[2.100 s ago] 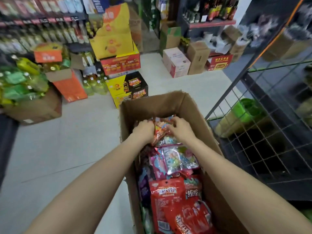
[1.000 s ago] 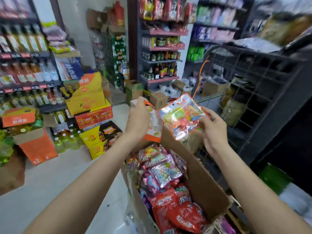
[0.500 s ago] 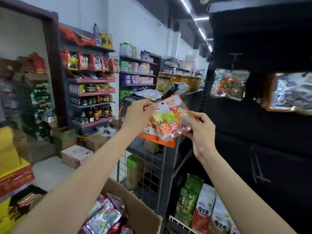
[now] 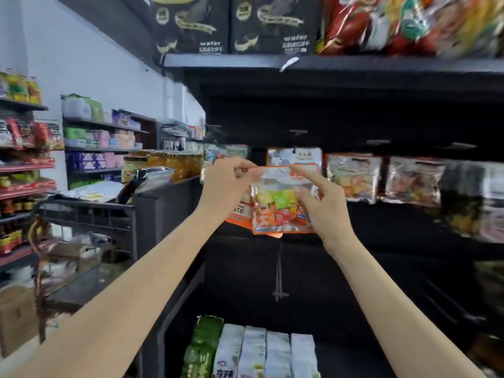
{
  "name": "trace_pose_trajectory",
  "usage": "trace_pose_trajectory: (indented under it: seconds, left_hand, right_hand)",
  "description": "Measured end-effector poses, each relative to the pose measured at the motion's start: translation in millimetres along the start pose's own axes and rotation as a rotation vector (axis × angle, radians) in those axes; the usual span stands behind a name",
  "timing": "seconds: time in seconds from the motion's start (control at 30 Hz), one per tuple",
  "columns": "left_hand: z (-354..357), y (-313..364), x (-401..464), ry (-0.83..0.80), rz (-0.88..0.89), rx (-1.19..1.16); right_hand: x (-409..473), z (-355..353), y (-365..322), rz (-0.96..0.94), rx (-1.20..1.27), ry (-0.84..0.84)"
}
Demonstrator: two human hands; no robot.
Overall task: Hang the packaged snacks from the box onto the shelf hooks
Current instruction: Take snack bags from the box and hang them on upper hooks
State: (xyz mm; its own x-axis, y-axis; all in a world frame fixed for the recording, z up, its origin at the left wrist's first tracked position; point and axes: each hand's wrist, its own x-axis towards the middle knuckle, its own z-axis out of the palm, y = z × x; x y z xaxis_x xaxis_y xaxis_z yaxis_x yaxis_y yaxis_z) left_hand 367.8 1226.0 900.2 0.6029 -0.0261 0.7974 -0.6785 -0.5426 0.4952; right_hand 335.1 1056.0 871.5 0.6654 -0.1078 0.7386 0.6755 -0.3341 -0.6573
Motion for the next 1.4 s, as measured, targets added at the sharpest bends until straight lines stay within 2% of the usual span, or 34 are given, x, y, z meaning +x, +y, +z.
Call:
trace_pose_trajectory:
  seconds: [0.1, 0.2, 0.4, 0.57, 0.8, 0.97, 1.1, 1.17, 1.27, 1.3, 1.33, 1.37, 1.4]
  left_hand:
    - [32, 21, 6, -0.024, 0.006, -0.016]
    - [58, 33, 11, -0.021, -0.027, 0.0]
    - [85, 50, 18, 0.117, -0.018, 0.06]
    - [98, 60, 23, 0.146, -0.013, 0.095]
    - [114, 69, 23, 0.104, -0.019, 0.075]
    - [118, 76, 21, 0.085, -0.054, 0.112]
    - [119, 81, 22, 0.04, -0.104, 0.097]
    - [121, 81, 21, 0.011, -0.147, 0.018]
    - [124, 83, 20, -0.059, -0.243, -0.115]
    - [125, 83, 22, -0.074, -0.27, -0.144]
    - [125, 84, 23, -0.083, -0.297, -0.177]
    - [126, 85, 25, -0.089, -0.33, -0.222]
    - [126, 87, 26, -0.092, -0.367, -0.265]
  right_hand:
    - [4, -38, 12, 0.062, -0.031, 0.174]
    - [16, -71, 26, 0.116, -0.076, 0.26]
    - [49, -109, 56, 0.19, -0.17, 0.317]
    - [65, -122, 77, 0.155, -0.3, 0.352]
    - [76, -126, 83, 0.094, -0.476, 0.302]
    - [88, -122, 90, 0.161, -0.655, 0.153]
    - [89, -121, 94, 0.174, -0.758, 0.109]
    - [82, -120, 95, 0.137, -0.83, 0.133]
    - [60, -124, 84, -0.124, -0.694, 0.335]
    - [50, -126, 77, -0.216, -0.563, 0.304]
    - [40, -126, 67, -0.27, -0.417, 0.188]
    - [31, -126, 57, -0.28, -0.298, 0.015]
    - [24, -125, 51, -0.274, -0.289, -0.151]
